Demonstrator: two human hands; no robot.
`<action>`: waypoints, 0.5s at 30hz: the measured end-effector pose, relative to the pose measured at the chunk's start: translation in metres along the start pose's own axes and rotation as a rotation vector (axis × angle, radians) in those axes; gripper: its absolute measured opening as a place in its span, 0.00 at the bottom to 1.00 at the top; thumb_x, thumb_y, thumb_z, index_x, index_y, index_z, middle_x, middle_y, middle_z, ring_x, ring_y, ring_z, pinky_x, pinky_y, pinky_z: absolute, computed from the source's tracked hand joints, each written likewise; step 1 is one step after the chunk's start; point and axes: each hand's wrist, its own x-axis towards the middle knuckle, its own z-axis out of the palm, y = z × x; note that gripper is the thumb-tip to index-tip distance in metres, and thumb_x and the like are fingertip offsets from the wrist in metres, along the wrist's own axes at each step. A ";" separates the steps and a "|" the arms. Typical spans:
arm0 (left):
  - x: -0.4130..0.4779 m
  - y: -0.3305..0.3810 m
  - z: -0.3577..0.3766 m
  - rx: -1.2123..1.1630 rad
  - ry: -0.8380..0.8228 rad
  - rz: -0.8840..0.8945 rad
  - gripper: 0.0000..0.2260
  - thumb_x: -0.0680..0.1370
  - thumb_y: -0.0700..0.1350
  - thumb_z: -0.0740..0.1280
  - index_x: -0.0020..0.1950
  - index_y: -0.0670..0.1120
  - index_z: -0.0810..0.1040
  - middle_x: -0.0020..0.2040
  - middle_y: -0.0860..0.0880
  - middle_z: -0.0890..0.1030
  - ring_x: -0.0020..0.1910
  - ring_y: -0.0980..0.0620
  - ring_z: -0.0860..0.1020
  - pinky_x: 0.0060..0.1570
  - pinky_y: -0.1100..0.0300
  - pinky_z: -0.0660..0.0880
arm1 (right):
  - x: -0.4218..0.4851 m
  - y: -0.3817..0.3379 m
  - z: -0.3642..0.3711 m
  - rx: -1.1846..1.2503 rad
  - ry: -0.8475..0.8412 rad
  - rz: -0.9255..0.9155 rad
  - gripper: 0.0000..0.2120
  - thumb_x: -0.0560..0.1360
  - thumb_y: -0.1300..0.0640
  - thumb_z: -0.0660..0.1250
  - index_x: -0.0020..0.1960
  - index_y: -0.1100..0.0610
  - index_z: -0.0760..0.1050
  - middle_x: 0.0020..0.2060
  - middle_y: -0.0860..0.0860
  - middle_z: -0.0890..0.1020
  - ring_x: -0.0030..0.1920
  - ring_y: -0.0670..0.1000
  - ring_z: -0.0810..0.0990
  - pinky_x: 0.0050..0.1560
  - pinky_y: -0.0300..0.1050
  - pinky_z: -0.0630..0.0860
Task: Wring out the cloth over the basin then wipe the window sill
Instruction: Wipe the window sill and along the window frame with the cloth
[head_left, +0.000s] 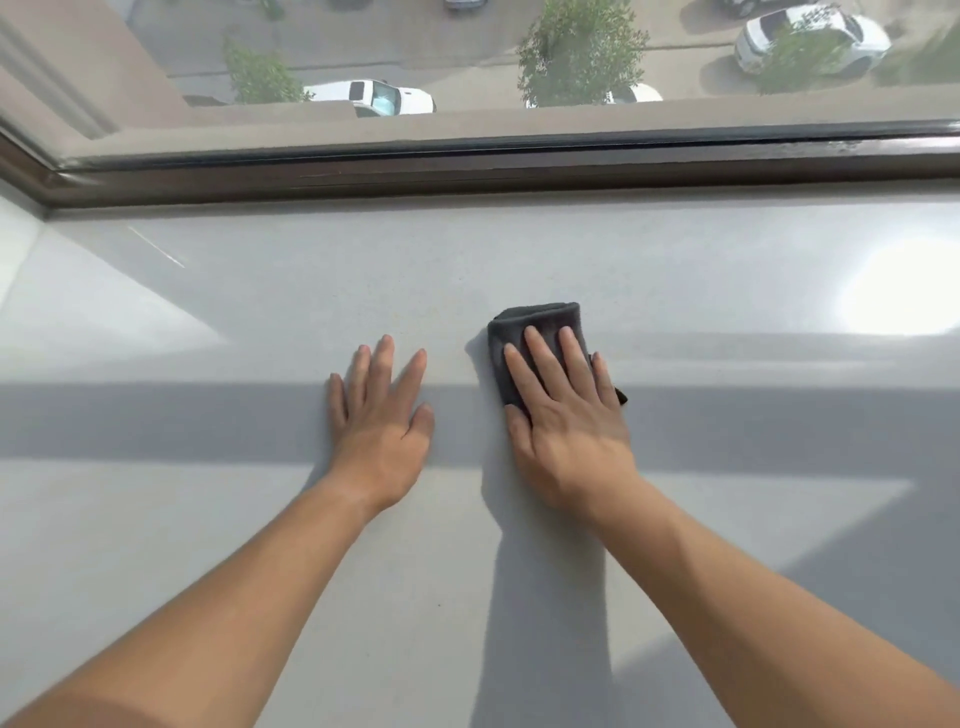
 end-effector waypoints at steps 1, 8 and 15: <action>0.000 0.000 0.000 0.029 0.001 0.002 0.27 0.81 0.53 0.49 0.80 0.58 0.49 0.81 0.53 0.38 0.78 0.53 0.32 0.75 0.46 0.31 | -0.004 0.021 -0.005 -0.001 -0.006 0.092 0.29 0.81 0.45 0.50 0.81 0.46 0.52 0.82 0.47 0.52 0.81 0.55 0.44 0.79 0.57 0.42; 0.002 0.005 0.006 0.114 0.040 -0.012 0.27 0.82 0.51 0.51 0.80 0.57 0.46 0.81 0.50 0.38 0.79 0.49 0.34 0.75 0.43 0.33 | -0.045 -0.030 0.010 0.033 0.083 0.149 0.31 0.79 0.45 0.54 0.81 0.51 0.56 0.81 0.52 0.56 0.81 0.60 0.48 0.77 0.65 0.50; -0.003 0.001 0.005 0.051 0.053 0.058 0.27 0.81 0.52 0.52 0.80 0.55 0.49 0.82 0.49 0.40 0.79 0.50 0.34 0.75 0.44 0.32 | -0.058 0.016 0.001 0.002 0.011 0.122 0.30 0.80 0.45 0.52 0.81 0.47 0.53 0.81 0.48 0.53 0.81 0.55 0.45 0.79 0.61 0.47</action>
